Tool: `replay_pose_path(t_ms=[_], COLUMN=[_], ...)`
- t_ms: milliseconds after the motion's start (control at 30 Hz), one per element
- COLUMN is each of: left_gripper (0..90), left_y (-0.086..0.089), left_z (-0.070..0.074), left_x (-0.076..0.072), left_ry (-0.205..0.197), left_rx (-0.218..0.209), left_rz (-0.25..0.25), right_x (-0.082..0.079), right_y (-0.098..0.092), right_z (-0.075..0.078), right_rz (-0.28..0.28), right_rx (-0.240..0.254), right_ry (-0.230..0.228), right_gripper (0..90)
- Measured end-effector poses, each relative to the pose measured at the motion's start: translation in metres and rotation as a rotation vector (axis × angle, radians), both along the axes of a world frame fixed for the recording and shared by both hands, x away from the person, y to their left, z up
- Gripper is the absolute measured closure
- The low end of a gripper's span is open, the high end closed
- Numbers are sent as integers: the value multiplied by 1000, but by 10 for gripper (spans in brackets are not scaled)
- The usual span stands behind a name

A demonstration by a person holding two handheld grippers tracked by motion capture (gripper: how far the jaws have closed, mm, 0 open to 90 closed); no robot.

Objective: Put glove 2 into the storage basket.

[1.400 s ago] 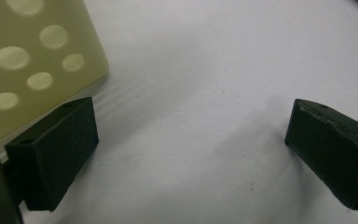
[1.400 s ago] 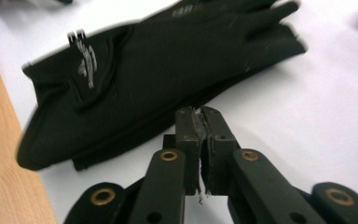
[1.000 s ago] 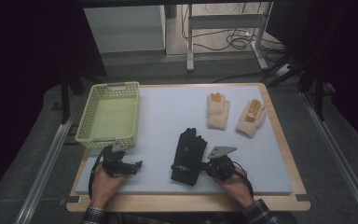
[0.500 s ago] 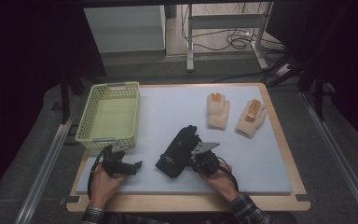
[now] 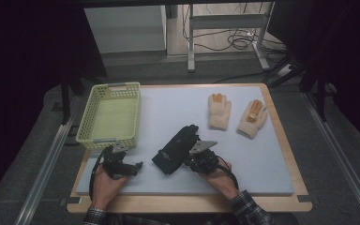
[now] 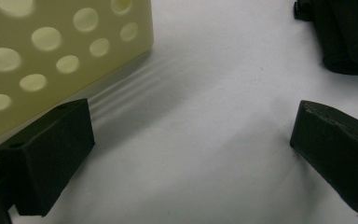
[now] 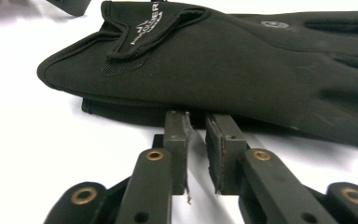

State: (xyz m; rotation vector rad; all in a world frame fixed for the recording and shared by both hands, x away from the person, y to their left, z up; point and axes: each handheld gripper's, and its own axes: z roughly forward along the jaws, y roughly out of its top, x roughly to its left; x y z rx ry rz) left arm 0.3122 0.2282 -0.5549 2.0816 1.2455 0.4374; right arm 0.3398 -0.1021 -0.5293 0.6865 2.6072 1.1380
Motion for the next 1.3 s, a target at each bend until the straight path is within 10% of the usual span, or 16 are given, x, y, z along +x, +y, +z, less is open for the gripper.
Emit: replay_pose_path(t_ms=[933, 1300], left_gripper=[19, 20], left_y=[1, -1], left_z=[1, 8], left_x=[-4, -5], left_ry=[4, 5], left_rx=[-6, -54], left_rz=[-4, -31], right_x=[21, 27], right_y=[-137, -150], right_z=[9, -2], right_rz=[-333, -373], right_rx=[-15, -42], right_ry=[-48, -24], right_gripper=[225, 155])
